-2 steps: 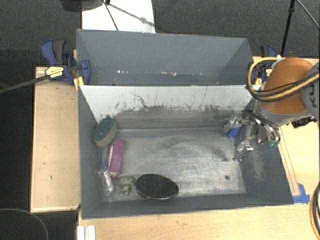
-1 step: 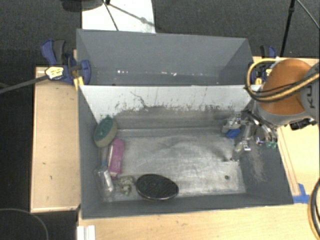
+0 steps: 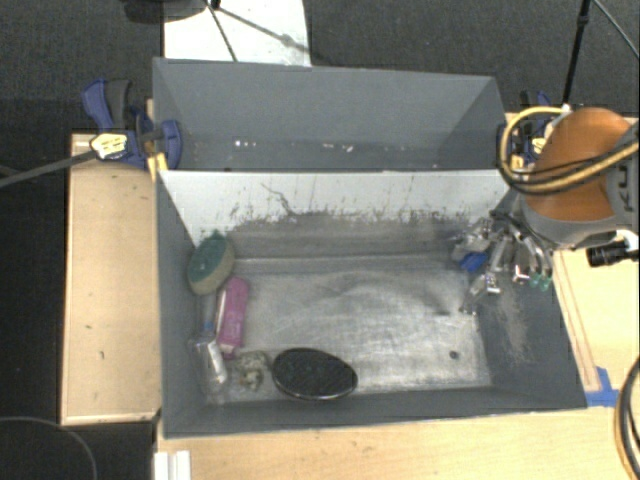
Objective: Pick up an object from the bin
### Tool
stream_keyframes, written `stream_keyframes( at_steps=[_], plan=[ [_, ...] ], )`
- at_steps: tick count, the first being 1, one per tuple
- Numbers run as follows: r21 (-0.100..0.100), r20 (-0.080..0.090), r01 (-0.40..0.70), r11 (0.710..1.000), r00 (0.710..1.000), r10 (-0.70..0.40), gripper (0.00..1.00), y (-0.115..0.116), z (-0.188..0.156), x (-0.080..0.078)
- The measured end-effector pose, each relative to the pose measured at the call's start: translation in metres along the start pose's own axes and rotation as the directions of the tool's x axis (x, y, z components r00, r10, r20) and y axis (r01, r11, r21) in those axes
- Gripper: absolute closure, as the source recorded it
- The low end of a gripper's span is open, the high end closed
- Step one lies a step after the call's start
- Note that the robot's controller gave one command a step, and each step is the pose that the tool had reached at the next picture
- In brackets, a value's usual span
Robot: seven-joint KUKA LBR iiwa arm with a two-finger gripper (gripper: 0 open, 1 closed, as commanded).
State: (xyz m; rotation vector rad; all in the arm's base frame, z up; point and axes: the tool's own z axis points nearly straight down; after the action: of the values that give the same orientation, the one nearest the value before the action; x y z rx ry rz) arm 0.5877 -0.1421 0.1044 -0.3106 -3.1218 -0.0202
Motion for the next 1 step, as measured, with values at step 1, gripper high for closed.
stream_keyframes(
  at_steps=[1],
  plan=[
    [0.009, 0.005, 0.033, 0.999, 0.999, -0.033, 0.00, 0.0106, 0.0078, -0.0011]
  ],
)
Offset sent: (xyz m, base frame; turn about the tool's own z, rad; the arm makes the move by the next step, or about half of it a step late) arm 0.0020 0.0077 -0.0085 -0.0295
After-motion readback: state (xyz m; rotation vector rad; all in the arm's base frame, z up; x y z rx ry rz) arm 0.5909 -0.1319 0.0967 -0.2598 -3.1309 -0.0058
